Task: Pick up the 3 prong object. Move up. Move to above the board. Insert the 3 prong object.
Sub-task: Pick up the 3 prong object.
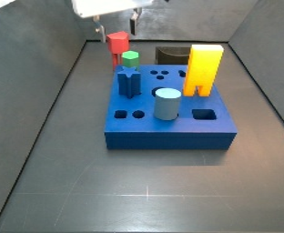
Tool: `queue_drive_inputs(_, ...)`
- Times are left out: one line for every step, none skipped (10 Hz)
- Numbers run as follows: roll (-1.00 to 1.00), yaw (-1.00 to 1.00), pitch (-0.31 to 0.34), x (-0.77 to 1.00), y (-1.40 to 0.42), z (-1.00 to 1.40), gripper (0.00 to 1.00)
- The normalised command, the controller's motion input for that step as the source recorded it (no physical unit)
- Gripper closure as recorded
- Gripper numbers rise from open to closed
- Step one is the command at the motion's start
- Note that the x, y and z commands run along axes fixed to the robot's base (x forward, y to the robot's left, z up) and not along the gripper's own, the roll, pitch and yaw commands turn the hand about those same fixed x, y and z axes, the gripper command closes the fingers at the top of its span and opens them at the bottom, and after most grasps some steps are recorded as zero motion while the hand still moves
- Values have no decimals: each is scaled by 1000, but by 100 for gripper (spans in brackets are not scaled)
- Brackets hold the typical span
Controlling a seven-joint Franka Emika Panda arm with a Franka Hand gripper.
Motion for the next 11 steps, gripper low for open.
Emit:
queue_drive_inputs(54,154,-66,0,-17,-706,0)
queue_drive_inputs(0,17,-20,0,-9,-260,0)
queue_drive_inputs(-49,0,-63,-3,0,-43,0)
queue_drive_inputs(0,0,0,0,0,0,0)
queue_drive_inputs(0,0,0,0,0,0,100)
queue_drive_inputs(0,0,0,0,0,0,100)
queue_drive_inputs(0,0,0,0,0,0,100)
queue_drive_inputs(0,0,0,0,0,0,100)
queue_drive_inputs(0,0,0,0,0,0,100)
queue_drive_inputs(0,0,0,0,0,0,100)
queue_drive_inputs(0,0,0,0,0,0,100)
